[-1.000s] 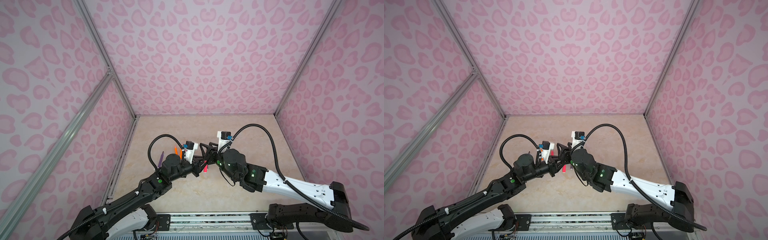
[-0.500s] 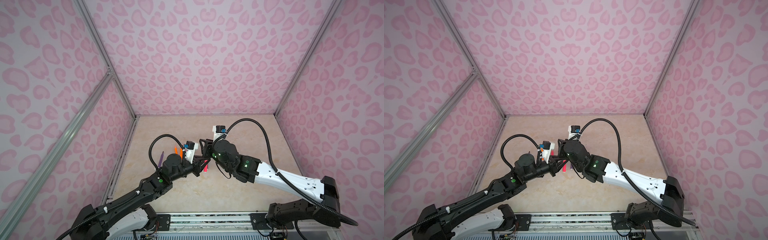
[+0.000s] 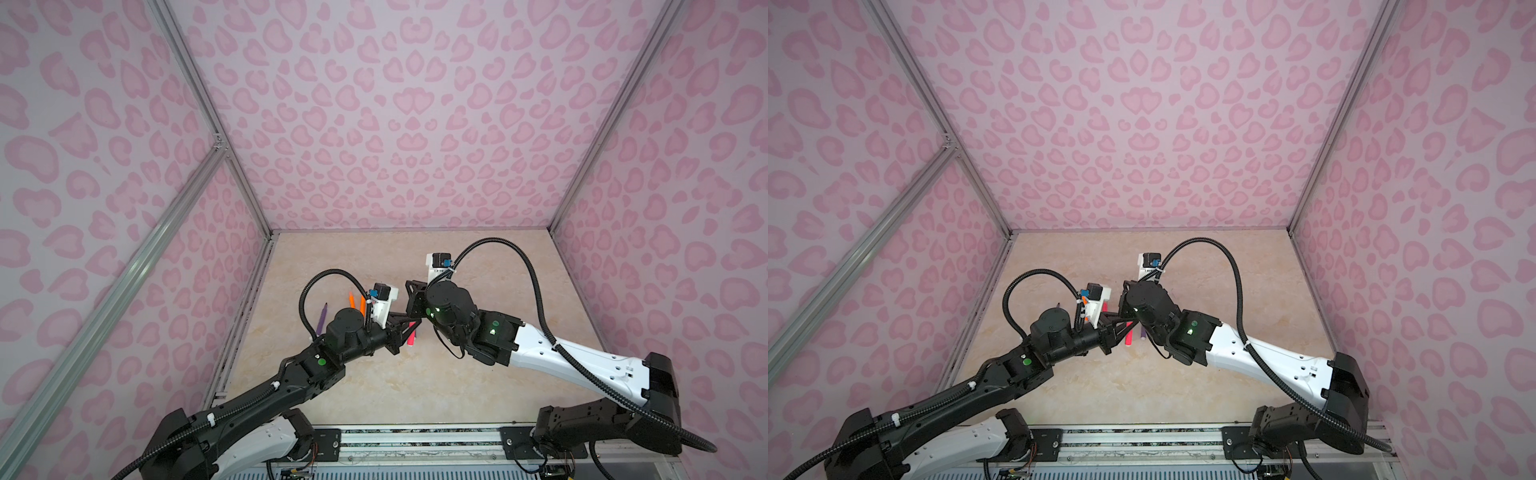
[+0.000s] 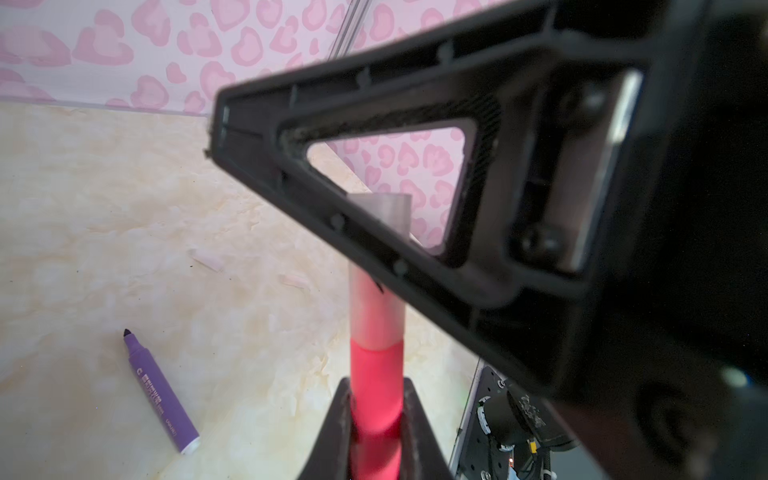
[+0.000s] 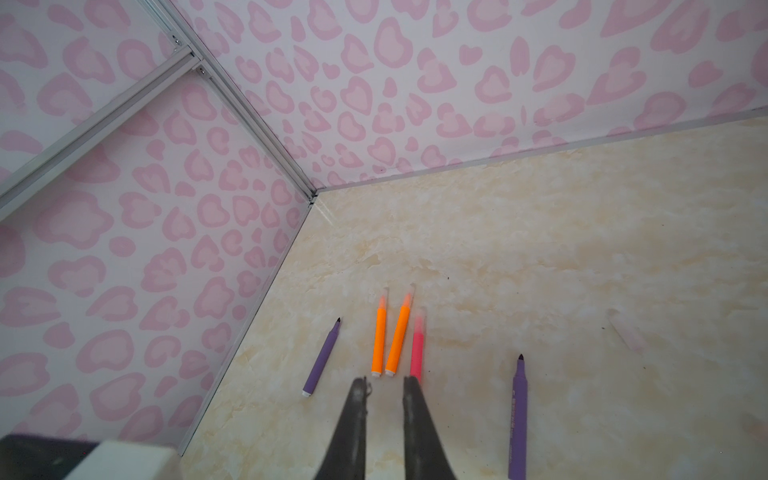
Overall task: Insert the pens into the pen caps
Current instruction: 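Press the cap down onto the marker with the right gripper, then open the right gripper and draw it back while the left gripper lowers the capped marker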
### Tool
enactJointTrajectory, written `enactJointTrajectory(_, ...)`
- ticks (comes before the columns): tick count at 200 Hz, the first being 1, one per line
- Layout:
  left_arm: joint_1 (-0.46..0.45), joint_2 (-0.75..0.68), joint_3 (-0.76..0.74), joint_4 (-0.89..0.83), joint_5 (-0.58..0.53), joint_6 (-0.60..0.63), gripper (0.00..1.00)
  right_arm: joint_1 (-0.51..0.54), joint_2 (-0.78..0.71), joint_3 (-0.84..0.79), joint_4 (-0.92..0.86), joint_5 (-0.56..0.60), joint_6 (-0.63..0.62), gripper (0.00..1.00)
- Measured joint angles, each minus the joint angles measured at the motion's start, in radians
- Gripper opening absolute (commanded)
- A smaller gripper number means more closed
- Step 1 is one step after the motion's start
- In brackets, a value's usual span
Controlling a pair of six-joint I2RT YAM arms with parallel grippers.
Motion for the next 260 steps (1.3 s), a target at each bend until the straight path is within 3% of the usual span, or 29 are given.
enactJointTrajectory(111,0.053,0.005,-0.016,-0.041,0.195,-0.027,0.04,0.074,-0.067,-0.183,0.171,0.097,0.053,0.0)
enactJointTrajectory(249,0.061,-0.027,-0.021,-0.159,0.247,0.003,0.04,0.197,-0.011,-0.163,0.069,0.34,0.187,0.0)
enactJointTrajectory(260,0.061,-0.027,-0.021,-0.159,0.247,0.005,0.04,0.198,-0.015,-0.163,0.068,0.348,0.19,0.13)
